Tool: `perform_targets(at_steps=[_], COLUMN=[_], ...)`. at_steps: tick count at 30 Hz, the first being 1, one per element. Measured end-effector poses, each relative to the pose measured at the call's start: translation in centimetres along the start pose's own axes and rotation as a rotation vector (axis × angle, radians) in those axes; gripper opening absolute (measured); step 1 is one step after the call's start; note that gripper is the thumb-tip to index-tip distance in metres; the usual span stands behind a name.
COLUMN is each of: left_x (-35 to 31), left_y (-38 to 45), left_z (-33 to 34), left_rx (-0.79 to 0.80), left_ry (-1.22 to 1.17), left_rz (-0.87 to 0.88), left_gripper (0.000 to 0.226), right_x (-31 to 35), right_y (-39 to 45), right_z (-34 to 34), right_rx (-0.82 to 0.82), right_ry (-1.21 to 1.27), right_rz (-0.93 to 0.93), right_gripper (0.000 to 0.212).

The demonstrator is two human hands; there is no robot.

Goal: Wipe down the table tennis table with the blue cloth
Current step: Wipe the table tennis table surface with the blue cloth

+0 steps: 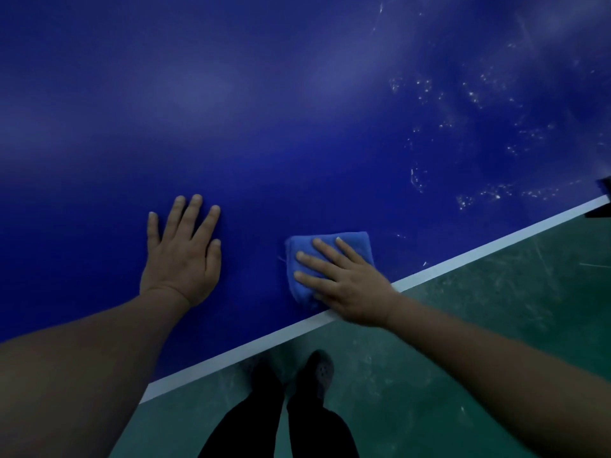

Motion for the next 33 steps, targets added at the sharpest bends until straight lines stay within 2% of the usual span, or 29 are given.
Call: perform_targets(at_steps=[1,3,6,8,9,10,13,14,15,16,19,20,23,24,25,26,28,29,30,33], left_x=[0.0,0.1,0.1,0.2,0.1,0.1,0.2,0.2,0.3,0.3,0.2,0.2,0.2,0.2,0.2,0.2,0.2,0.1,0.1,0.1], left_y=[0.0,0.0,0.0,0.0,0.0,0.0,-0.1,-0.1,-0.1,-0.1,-0.1,-0.1,-0.1,-0.1,-0.2,-0.2,-0.2,-0.2,-0.2,-0.1], left_z=[0.0,-0.1,0.0,0.0,0.0,0.0,0.0,0.0,0.0,0.0,0.1,0.2,0.2,0.2,0.2,0.1,0.1,0.1,0.1,0.2], left_rx=[0.005,0.011,0.011,0.01,0.01,0.01,0.006,0.005,0.005,0.004,-0.006,-0.008,-0.007,-0.008,-0.009,-0.011,-0.019,-0.019,-0.017,-0.004], left_ry=[-0.003,-0.01,-0.011,-0.007,-0.005,-0.004,-0.006,-0.007,-0.009,-0.011,-0.02,-0.021,-0.016,-0.015,-0.012,-0.009,-0.01,-0.013,-0.015,-0.011], left_rz=[0.001,0.001,0.003,0.0,-0.001,-0.001,-0.001,-0.003,-0.003,-0.002,0.007,0.006,0.001,0.003,0.007,0.008,0.008,0.007,0.008,0.004], left_gripper=[0.065,0.065,0.065,0.065,0.065,0.065,0.065,0.064,0.064,0.064,0.064,0.064,0.063,0.063,0.063,0.064,0.063,0.064,0.064,0.064], right_x=[-1.3,-4.7,-8.7,-7.6,-6.0,-4.0,1.7,1.5,0.2,-1.8,-8.5,-9.8,-9.4,-8.0,-6.4,-4.4,-0.2,0.0,-1.2,-6.1], right_y=[-0.9,-1.8,-0.5,1.7,2.7,3.4,1.3,-0.1,-1.4,-2.6,-6.7,-7.7,-6.7,-5.3,-3.6,-1.8,0.1,-0.2,-1.0,-4.7], right_z=[-0.1,0.0,-0.5,-1.0,-1.1,-1.0,-0.3,-0.1,0.1,0.5,0.4,0.2,-0.2,-0.3,-0.3,-0.3,0.1,0.3,0.5,0.5], right_rx=[0.002,0.009,0.01,-0.034,-0.056,-0.072,-0.003,0.011,0.002,-0.014,-0.026,-0.028,-0.054,-0.058,-0.077,-0.099,-0.048,-0.031,-0.038,-0.034], right_ry=[-0.008,-0.041,0.042,0.078,0.083,0.082,0.023,0.006,0.0,0.016,0.13,0.162,0.201,0.19,0.178,0.166,0.128,0.108,0.11,0.15], right_rz=[-0.098,-0.073,0.276,0.446,0.47,0.424,0.024,-0.022,0.035,0.194,0.917,1.101,1.441,1.462,1.398,1.234,0.75,0.603,0.597,1.081], right_gripper=[0.051,0.052,0.051,0.05,0.05,0.051,0.052,0.052,0.053,0.052,0.052,0.052,0.051,0.05,0.05,0.049,0.048,0.048,0.05,0.055])
Point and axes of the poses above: each hand's wrist, its own y-axis towards the middle knuckle, its own z-axis out of the palm, x = y × z, the point moved 3 cm from there along y, towards the middle knuckle, and after that the axes turned 8 degrees about -y, right-handed, at the moved point
